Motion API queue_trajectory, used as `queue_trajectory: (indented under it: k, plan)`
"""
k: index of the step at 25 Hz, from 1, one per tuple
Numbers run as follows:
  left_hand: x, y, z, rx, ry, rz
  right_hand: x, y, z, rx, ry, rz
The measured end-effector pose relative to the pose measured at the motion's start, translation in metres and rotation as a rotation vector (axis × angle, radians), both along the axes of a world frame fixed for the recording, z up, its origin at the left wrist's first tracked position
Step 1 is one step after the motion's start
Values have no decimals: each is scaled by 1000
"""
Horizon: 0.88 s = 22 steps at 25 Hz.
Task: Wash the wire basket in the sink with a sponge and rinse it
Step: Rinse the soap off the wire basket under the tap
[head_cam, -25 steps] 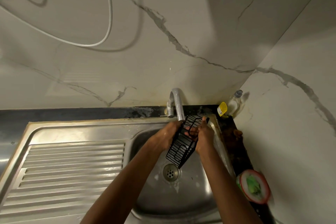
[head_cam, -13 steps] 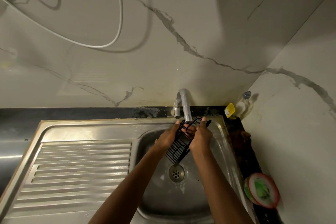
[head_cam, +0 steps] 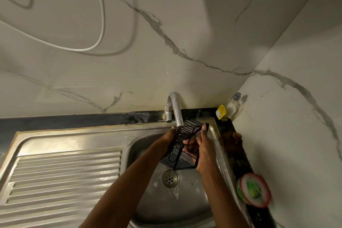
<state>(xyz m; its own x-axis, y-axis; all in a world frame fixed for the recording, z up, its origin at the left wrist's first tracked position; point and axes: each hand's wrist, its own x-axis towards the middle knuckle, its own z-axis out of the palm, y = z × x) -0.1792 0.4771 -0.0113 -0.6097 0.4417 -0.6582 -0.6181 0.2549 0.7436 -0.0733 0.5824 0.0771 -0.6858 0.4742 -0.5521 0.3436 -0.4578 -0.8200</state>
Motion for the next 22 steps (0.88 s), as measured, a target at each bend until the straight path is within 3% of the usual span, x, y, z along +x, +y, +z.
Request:
queue_trajectory:
  k: [2,4,7,10,12,16,20,22]
  plan:
    - [-7,6,-37,33,14,40,14,19,-3,-76,84,-49]
    - [-3,1,-39,-125,62,92,28,43,-9,-189,149,-103]
    - [-9,-6,-58,-232,112,58,39,77,-20,-219,51,-121]
    - [-2,-20,-39,-53,-58,216,38,104,-42,-53,-269,-28]
    - [8,-32,-2,19,-62,229,37,111,-55,-55,-337,5]
    - [19,-50,14,35,34,245,25,100,-62,-11,-291,-42]
    - [21,-57,9,88,177,370,17,74,-63,79,-202,42]
    - [21,-62,8,118,178,413,17,75,-66,-18,-180,80]
